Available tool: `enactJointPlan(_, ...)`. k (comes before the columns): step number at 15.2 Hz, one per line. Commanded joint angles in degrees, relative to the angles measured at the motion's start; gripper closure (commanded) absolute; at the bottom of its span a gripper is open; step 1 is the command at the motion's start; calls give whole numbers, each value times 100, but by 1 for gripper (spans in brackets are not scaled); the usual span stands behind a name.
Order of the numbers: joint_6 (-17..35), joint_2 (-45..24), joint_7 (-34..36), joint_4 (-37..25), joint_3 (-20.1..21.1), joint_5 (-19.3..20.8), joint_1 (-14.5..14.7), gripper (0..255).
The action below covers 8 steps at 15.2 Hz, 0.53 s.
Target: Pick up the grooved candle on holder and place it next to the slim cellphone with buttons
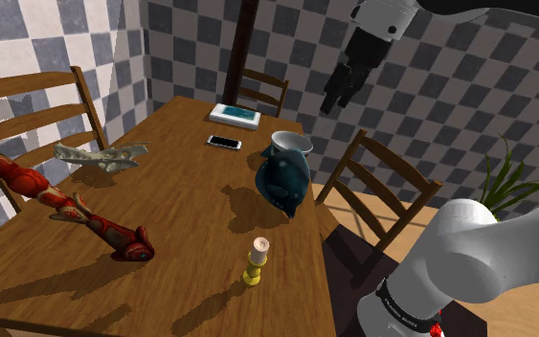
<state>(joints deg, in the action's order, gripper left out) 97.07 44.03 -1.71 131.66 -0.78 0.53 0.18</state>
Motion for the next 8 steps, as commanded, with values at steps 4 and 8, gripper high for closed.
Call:
enactJointPlan(4,237,81,235,417,259,-152,118,0)
enactJointPlan(8,572,117,550,910,620,-383,305,0)
